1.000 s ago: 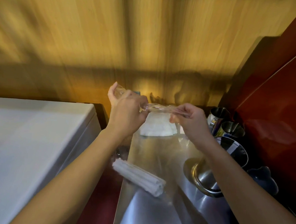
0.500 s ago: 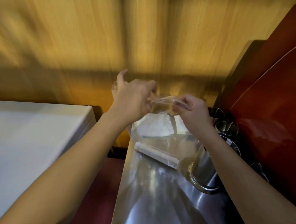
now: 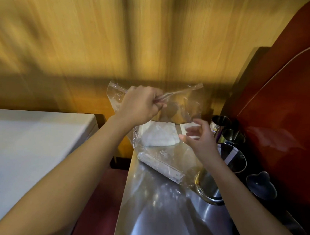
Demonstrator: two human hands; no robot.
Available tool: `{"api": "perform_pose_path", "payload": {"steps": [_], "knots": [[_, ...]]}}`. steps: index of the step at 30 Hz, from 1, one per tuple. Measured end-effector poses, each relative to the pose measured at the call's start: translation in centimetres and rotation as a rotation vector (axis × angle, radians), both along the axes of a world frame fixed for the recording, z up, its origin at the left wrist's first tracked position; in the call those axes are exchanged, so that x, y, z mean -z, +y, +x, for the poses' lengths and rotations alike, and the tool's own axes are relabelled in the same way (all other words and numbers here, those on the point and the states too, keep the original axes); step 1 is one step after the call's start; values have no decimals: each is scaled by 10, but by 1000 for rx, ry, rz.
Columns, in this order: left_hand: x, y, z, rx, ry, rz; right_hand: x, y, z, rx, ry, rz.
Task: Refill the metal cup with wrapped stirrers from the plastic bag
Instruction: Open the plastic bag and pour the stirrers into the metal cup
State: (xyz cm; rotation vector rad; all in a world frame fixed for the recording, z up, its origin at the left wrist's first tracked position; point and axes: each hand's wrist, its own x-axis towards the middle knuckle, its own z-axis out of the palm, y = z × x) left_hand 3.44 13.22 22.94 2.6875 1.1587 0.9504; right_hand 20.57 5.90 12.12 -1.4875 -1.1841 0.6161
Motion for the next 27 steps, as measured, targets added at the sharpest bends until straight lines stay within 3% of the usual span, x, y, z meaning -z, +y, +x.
{"api": "perform_pose_path", "payload": {"steps": [3,7,11,13,16,19,21,27], "knots": [[-2,2,-3,-1,-22,-24,18,-3,-2,11,27,-61],[-4,1,-4,-69,-17,26,19,-5,-1,23,-6,1],[-12,-7,-4,-115,-17,509,5,0,4,55,-125,63],[-12,-12,9,86,3,748,-1,2,5,42,-204,63],[0,-20,38,348,203,945,-6,4,5,1,-280,66],[2,-22,40,343,576,848,-7,0,7,-28,-232,55],[-3,-17,35,367,681,701,-4,-5,8,-31,-244,53],[-30,-3,29,227,469,477,13,-18,12,16,-221,-13]]}}
